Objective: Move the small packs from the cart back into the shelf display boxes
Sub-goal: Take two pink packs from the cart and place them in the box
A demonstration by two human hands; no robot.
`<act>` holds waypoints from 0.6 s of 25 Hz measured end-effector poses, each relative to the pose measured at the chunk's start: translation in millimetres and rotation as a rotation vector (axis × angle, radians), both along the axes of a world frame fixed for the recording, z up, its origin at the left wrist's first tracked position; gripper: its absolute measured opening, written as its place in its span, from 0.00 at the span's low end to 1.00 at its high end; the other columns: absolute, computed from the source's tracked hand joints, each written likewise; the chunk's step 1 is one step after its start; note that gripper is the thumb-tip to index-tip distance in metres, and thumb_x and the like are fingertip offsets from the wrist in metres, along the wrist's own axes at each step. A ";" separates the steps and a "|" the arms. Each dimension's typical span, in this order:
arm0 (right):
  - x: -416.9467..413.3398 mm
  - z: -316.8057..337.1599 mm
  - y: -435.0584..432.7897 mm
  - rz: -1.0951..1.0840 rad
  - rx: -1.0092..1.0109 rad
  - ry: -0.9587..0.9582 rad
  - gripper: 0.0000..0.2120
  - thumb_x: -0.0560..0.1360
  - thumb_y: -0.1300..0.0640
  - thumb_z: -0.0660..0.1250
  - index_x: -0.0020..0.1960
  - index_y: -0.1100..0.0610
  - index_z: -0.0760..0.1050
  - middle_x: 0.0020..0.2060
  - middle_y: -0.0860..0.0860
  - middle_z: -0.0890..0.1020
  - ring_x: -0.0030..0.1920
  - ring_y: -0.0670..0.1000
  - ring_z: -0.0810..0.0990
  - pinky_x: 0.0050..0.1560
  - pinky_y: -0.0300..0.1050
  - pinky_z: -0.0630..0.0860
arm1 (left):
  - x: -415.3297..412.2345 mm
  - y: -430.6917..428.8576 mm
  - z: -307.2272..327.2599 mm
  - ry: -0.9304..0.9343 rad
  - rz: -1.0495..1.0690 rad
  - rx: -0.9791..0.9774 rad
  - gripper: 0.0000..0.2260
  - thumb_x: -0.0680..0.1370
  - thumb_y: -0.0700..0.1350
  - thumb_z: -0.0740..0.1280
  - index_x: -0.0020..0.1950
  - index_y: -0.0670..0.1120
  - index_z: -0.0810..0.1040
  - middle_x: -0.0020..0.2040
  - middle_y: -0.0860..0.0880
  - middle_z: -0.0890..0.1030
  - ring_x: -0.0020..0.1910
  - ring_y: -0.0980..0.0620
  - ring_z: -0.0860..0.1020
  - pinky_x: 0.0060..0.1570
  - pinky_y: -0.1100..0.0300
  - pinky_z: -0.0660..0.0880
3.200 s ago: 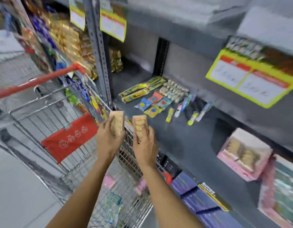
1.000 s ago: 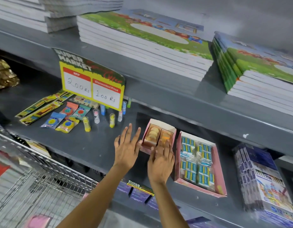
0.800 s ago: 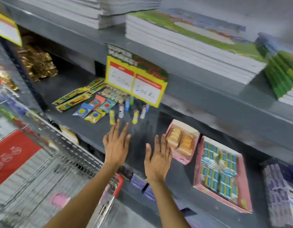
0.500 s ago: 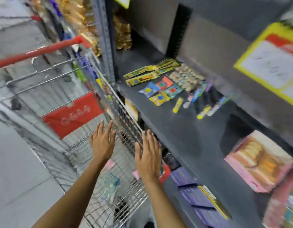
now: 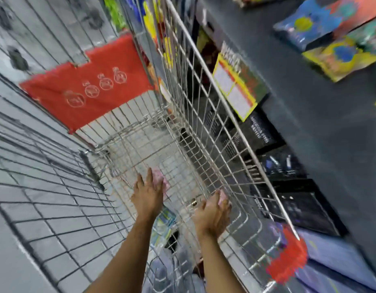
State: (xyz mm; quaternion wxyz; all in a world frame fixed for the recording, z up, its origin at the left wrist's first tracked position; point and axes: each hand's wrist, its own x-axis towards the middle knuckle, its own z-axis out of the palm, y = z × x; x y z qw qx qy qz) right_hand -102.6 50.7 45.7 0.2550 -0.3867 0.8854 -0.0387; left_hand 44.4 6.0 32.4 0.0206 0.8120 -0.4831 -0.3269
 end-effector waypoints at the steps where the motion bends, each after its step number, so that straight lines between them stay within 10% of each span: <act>1: 0.6 -9.6 -3.0 -0.072 -0.017 -0.001 0.24 0.77 0.52 0.62 0.71 0.56 0.62 0.73 0.57 0.64 0.69 0.58 0.63 0.63 0.50 0.69 | -5.1 1.4 -11.8 0.005 -0.010 0.012 0.26 0.80 0.57 0.53 0.76 0.51 0.51 0.77 0.40 0.53 0.73 0.39 0.59 0.68 0.41 0.63; 11: 36.3 -35.2 8.4 0.154 0.005 -0.055 0.37 0.72 0.62 0.69 0.74 0.48 0.53 0.77 0.53 0.48 0.76 0.60 0.46 0.71 0.55 0.65 | -1.5 -4.4 -41.2 0.107 -0.394 -0.127 0.31 0.78 0.48 0.62 0.75 0.51 0.47 0.77 0.38 0.48 0.74 0.37 0.57 0.65 0.42 0.68; 15: 41.5 -36.1 8.6 0.369 -0.001 -0.121 0.38 0.72 0.58 0.68 0.75 0.48 0.50 0.77 0.52 0.48 0.75 0.58 0.51 0.73 0.52 0.56 | -7.7 -6.6 -39.7 0.100 -0.196 -0.090 0.33 0.76 0.51 0.66 0.75 0.47 0.52 0.77 0.38 0.51 0.74 0.37 0.57 0.69 0.43 0.63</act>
